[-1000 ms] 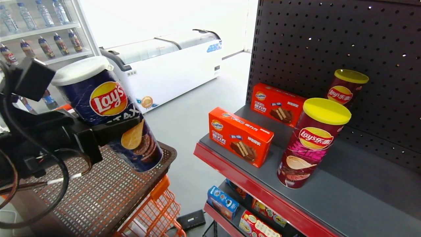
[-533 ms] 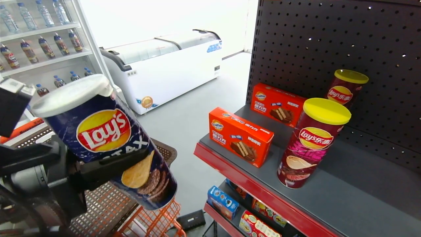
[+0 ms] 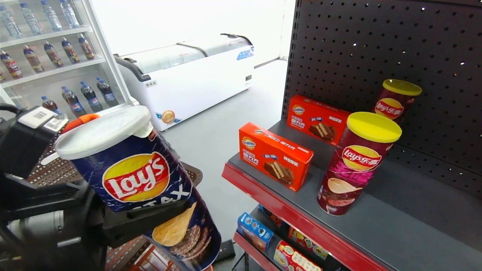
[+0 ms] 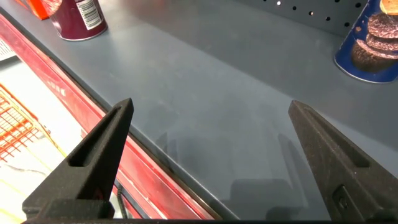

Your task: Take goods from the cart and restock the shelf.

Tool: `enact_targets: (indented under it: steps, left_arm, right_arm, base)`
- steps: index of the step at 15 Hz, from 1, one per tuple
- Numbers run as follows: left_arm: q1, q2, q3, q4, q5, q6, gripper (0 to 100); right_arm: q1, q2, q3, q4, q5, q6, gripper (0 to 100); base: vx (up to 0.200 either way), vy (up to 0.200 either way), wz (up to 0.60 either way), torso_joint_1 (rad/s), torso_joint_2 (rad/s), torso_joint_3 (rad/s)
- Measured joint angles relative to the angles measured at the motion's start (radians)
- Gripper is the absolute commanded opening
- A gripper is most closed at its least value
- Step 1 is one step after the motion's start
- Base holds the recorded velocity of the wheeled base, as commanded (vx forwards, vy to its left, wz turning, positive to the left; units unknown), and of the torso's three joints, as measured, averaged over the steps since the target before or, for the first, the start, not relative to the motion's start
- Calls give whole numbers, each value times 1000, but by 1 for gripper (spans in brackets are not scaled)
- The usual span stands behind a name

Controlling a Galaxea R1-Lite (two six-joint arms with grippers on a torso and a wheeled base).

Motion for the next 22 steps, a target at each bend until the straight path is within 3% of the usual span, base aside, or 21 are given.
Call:
enact_targets:
  steps: [5,8,12,18,22]
  left_arm:
    - [-45,92,-81,9,-75,1,0]
    - [-92,122,-83,11,-76,4,0]
    - [-119,176,-90,10,-79,70,0]
    - [-138,233,-149,8,-79,79,0]
    - [-138,246,-160,8,-80,80,0]
  right_arm:
    - [0,0,0,0,0,0,100]
    - [0,0,0,0,0,0,100]
    - [0,0,0,0,0,0,100]
    - [1,0,0,0,0,0,100]
    - [1,0,0,0,2,0,100]
  base:
    - [0,0,0,0,0,0]
    - [0,0,0,0,0,0]
    - [0,0,0,0,0,0]
    - [0,0,0,0,0,0]
    - [0,0,-600,-2,2,2]
